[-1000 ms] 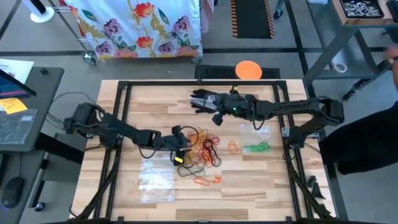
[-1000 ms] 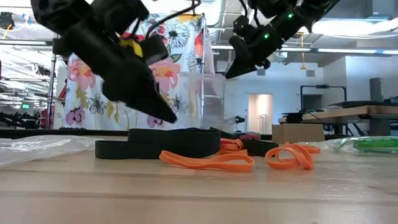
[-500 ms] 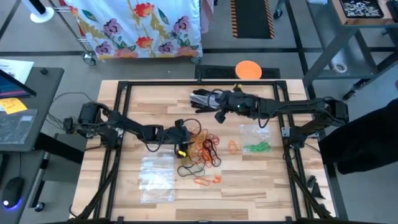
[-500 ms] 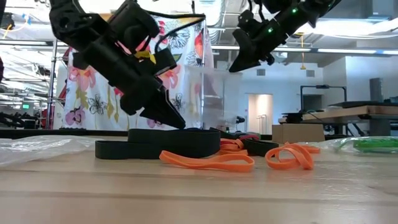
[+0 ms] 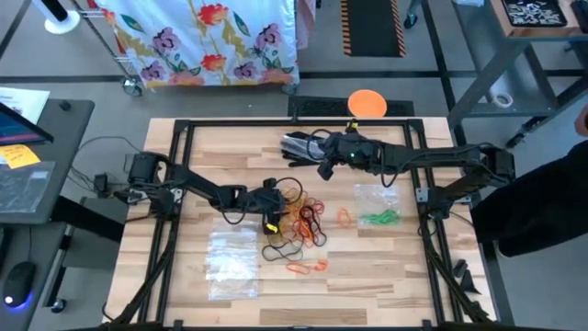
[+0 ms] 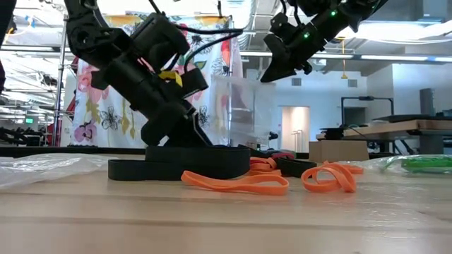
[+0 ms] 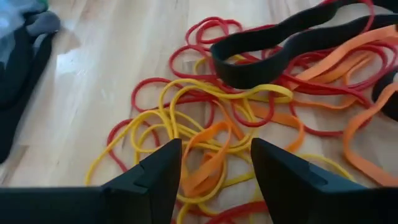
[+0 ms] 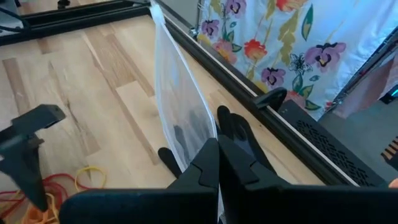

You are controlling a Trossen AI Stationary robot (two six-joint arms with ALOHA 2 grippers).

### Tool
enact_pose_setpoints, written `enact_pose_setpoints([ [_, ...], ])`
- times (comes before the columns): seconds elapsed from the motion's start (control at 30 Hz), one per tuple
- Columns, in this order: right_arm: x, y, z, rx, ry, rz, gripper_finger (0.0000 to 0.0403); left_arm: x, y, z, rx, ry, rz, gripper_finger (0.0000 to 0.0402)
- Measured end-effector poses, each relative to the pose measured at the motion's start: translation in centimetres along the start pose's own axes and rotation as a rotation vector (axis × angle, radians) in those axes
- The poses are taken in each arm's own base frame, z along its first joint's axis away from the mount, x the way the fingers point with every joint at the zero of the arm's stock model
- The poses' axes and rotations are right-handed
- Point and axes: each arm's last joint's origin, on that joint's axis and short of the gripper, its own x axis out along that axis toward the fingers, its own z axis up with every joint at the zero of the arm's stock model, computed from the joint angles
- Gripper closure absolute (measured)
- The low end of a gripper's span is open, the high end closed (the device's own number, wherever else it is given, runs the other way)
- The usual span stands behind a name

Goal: Sort rubber bands
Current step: Put the orange rubber band into the transparent zip bag

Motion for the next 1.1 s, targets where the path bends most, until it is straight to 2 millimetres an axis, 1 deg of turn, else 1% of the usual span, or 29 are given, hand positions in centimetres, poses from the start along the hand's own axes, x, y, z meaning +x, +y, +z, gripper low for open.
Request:
enact_pose_setpoints([
  [0.13, 0.0, 0.0, 0.0, 0.0, 0.0, 0.0, 0.0403, 0.1, 0.1, 0.2, -0.001, -0.001, 0.021, 0.0214],
  [0.27, 0.0, 0.0, 0.0, -0.001, 0.0, 0.0, 0.0403, 0.1, 0.2, 0.0, 0.003, 0.024, 0.022, 0.0246],
  [0.43, 0.0, 0.0, 0.0, -0.004, 0.0, 0.001, 0.0403, 0.1, 0.1, -0.5, 0.007, 0.07, 0.017, 0.031],
  [0.57, 0.0, 0.0, 0.0, -0.004, 0.001, 0.001, 0.0403, -0.1, 0.2, -0.1, 0.009, 0.046, 0.019, 0.0377],
  [0.6, 0.0, 0.0, 0.0, -0.004, 0.0, 0.001, 0.0403, -0.2, 0.3, 0.1, 0.012, 0.032, 0.019, 0.0389],
  [0.77, 0.0, 0.0, 0.0, -0.003, 0.001, 0.001, 0.0403, -1.0, 0.5, 1.3, 0.024, -0.035, 0.01, 0.0397],
  [0.87, 0.0, 0.0, 0.0, -0.004, 0.002, 0.002, 0.0403, -1.9, 0.7, 2.0, 0.022, -0.064, 0.001, 0.0399],
  [1.0, 0.0, 0.0, 0.0, -0.005, 0.003, 0.002, 0.0403, -3.9, 1.3, 3.4, 0.043, -0.1, 0.015, 0.04],
  [1.1, 0.0, 0.0, 0.0, -0.005, 0.005, 0.003, 0.0403, -6.0, 2.0, 4.2, 0.041, -0.107, 0.067, 0.04],
])
